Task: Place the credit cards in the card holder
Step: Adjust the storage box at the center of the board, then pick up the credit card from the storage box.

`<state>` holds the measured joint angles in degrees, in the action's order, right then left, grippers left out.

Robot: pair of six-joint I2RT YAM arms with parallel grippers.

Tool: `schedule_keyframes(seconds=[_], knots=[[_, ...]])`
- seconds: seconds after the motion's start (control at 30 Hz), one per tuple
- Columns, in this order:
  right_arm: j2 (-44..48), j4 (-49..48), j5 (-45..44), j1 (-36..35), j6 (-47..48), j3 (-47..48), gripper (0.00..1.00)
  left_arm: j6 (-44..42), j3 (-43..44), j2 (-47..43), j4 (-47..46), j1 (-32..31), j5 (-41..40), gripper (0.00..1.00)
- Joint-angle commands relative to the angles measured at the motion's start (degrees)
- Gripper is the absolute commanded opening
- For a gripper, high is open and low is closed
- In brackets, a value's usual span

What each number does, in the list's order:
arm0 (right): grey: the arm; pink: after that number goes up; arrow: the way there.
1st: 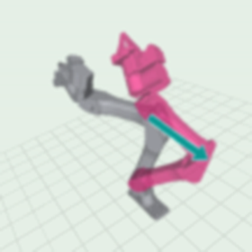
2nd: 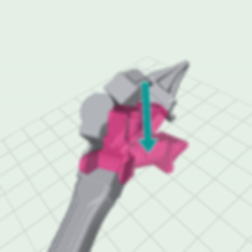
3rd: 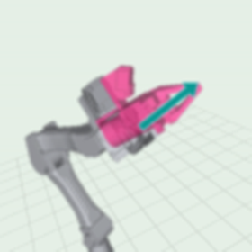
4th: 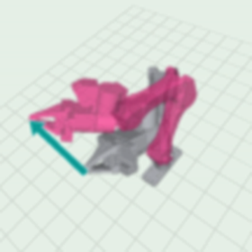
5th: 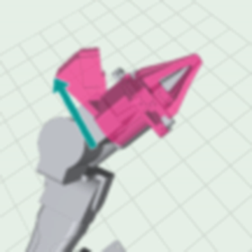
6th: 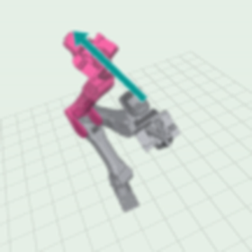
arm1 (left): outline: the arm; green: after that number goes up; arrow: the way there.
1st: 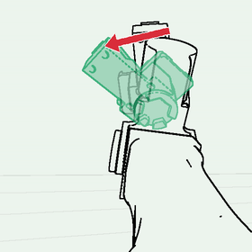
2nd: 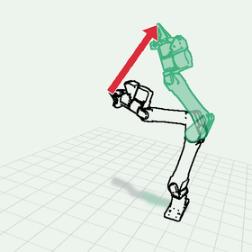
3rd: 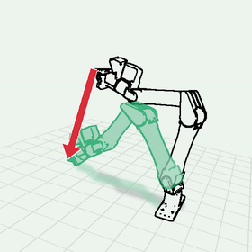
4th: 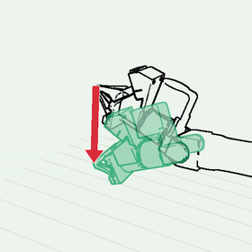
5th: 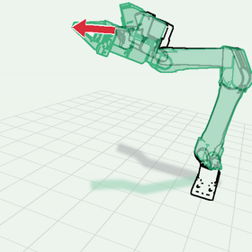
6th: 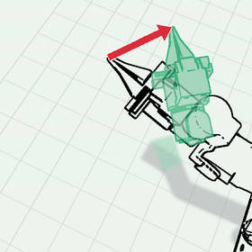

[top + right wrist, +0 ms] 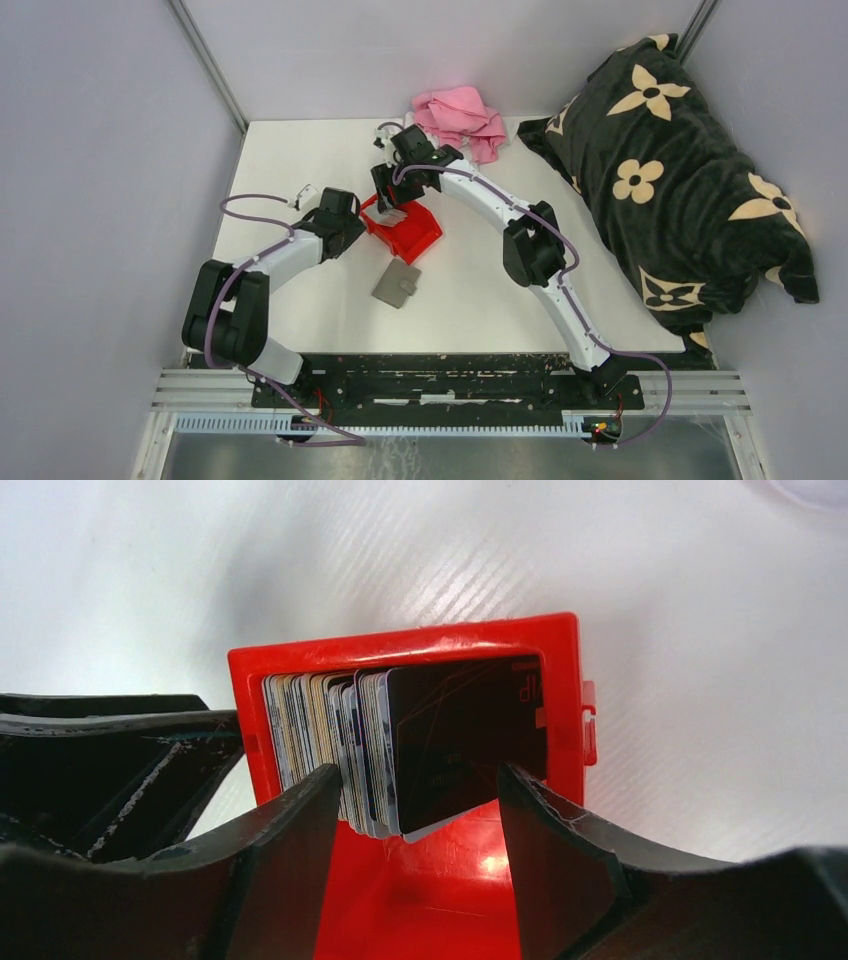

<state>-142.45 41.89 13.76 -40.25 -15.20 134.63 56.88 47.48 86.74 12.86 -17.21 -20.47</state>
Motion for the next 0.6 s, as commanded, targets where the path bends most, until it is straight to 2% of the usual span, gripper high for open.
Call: schedule_keyframes(seconds=[0.0,0.27,0.57], knots=[[-1.36,-3.37,3.43,1.05,-2.4,4.76,0.65,3.23,-0.28,-2.07,-3.7,1.05,1.99,0.64],[-3.24,-4.48,7.5,2.37,-5.37,4.26,0.62,4.01,-1.06,-1.22,-5.78,2.15,4.26,0.64],[-2.46,-5.71,12.19,2.67,-8.5,2.36,0.49,4.98,-1.16,0.64,-7.99,2.62,7.41,0.64]])
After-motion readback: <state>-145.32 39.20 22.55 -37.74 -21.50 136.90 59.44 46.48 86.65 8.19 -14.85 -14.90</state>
